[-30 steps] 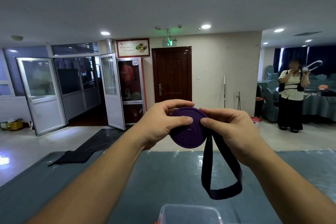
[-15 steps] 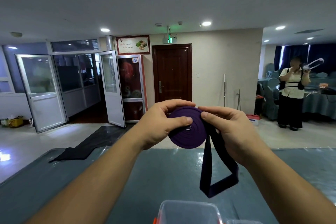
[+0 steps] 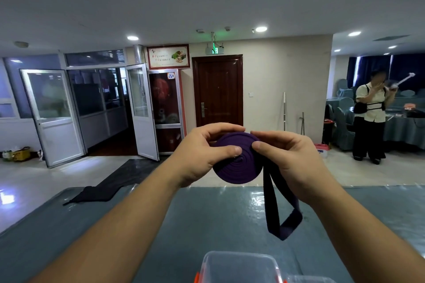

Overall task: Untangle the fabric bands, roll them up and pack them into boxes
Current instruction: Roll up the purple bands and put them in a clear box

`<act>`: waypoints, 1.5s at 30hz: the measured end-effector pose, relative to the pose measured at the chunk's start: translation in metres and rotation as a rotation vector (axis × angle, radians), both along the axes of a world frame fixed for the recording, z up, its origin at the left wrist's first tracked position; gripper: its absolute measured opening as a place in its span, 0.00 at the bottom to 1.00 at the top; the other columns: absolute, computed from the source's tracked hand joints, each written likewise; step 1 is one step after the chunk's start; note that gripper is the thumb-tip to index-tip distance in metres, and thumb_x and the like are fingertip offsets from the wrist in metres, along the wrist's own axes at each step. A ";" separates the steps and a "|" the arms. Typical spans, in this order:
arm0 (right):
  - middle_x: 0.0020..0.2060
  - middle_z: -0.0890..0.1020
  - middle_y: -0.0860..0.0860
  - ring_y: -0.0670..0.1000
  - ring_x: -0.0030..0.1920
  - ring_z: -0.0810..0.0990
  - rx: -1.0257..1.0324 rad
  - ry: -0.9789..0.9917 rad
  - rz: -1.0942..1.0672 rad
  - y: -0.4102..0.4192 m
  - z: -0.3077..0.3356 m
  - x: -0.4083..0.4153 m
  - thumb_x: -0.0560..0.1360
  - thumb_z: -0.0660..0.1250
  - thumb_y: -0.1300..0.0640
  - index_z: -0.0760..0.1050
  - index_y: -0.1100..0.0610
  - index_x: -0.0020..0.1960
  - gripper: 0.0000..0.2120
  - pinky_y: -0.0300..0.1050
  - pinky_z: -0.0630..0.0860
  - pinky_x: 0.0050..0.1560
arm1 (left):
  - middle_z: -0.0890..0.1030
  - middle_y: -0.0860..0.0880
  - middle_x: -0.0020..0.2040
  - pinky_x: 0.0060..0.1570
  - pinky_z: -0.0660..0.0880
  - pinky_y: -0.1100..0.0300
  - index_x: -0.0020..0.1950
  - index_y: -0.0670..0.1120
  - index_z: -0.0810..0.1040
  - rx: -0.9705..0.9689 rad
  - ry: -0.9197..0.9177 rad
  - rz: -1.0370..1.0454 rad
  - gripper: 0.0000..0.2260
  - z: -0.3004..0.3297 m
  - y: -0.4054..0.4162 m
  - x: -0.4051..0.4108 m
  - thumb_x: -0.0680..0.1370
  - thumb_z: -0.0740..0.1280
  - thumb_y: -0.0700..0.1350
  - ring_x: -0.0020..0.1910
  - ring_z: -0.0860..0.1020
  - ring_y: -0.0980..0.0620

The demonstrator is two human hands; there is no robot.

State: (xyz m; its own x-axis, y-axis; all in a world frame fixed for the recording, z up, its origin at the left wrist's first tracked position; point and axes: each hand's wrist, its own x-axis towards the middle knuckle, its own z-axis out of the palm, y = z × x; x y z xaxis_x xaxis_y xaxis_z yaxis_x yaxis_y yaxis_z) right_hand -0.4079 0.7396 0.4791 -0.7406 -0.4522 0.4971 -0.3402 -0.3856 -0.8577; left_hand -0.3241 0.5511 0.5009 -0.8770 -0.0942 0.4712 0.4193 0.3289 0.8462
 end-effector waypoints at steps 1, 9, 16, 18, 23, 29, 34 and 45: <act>0.50 0.88 0.57 0.57 0.54 0.87 -0.009 0.000 0.003 0.000 -0.001 0.000 0.75 0.71 0.69 0.83 0.61 0.60 0.15 0.48 0.83 0.58 | 0.87 0.47 0.56 0.56 0.83 0.55 0.63 0.48 0.84 0.042 0.023 0.008 0.18 -0.002 0.002 -0.001 0.75 0.75 0.34 0.56 0.85 0.47; 0.49 0.88 0.58 0.60 0.53 0.87 0.025 -0.007 0.045 0.005 -0.008 0.000 0.75 0.71 0.71 0.82 0.64 0.60 0.15 0.49 0.83 0.57 | 0.86 0.49 0.57 0.56 0.83 0.49 0.61 0.54 0.84 -0.103 -0.034 0.012 0.18 -0.007 -0.002 -0.001 0.76 0.75 0.36 0.55 0.85 0.45; 0.49 0.88 0.58 0.59 0.53 0.87 0.002 -0.009 -0.015 0.005 -0.013 -0.002 0.75 0.71 0.67 0.83 0.61 0.60 0.14 0.51 0.84 0.57 | 0.85 0.46 0.57 0.55 0.83 0.48 0.60 0.50 0.84 0.064 0.015 0.016 0.16 -0.019 0.002 -0.003 0.76 0.76 0.35 0.53 0.85 0.44; 0.49 0.89 0.57 0.58 0.52 0.88 0.042 0.019 -0.023 0.008 -0.014 -0.003 0.76 0.71 0.68 0.83 0.61 0.59 0.13 0.50 0.84 0.57 | 0.85 0.46 0.57 0.54 0.83 0.49 0.60 0.51 0.83 0.050 -0.007 0.004 0.16 -0.021 0.002 -0.003 0.76 0.76 0.36 0.53 0.85 0.45; 0.48 0.89 0.56 0.57 0.52 0.88 0.070 0.047 -0.023 0.006 -0.014 0.000 0.76 0.71 0.69 0.84 0.61 0.57 0.11 0.48 0.84 0.57 | 0.86 0.52 0.55 0.54 0.83 0.55 0.61 0.54 0.84 -0.087 -0.025 0.029 0.16 -0.016 0.004 0.000 0.76 0.77 0.39 0.55 0.85 0.51; 0.48 0.89 0.55 0.56 0.52 0.88 0.062 0.053 -0.053 0.006 -0.015 0.000 0.76 0.72 0.66 0.83 0.59 0.58 0.11 0.51 0.84 0.58 | 0.86 0.47 0.55 0.52 0.83 0.54 0.61 0.50 0.84 0.034 0.016 0.038 0.16 -0.022 0.006 0.000 0.76 0.76 0.37 0.53 0.85 0.48; 0.49 0.89 0.56 0.56 0.52 0.88 0.089 0.068 -0.011 0.005 -0.016 -0.002 0.76 0.72 0.64 0.84 0.58 0.58 0.11 0.50 0.84 0.57 | 0.86 0.50 0.55 0.55 0.84 0.52 0.63 0.52 0.83 -0.056 -0.055 0.001 0.20 -0.015 0.003 0.003 0.74 0.77 0.36 0.54 0.85 0.49; 0.47 0.87 0.58 0.61 0.51 0.85 0.350 -0.066 -0.008 0.018 -0.078 -0.028 0.75 0.74 0.66 0.84 0.57 0.50 0.06 0.54 0.81 0.55 | 0.87 0.47 0.55 0.50 0.83 0.59 0.61 0.48 0.84 0.135 0.069 0.186 0.18 -0.014 -0.024 -0.004 0.73 0.77 0.34 0.53 0.85 0.49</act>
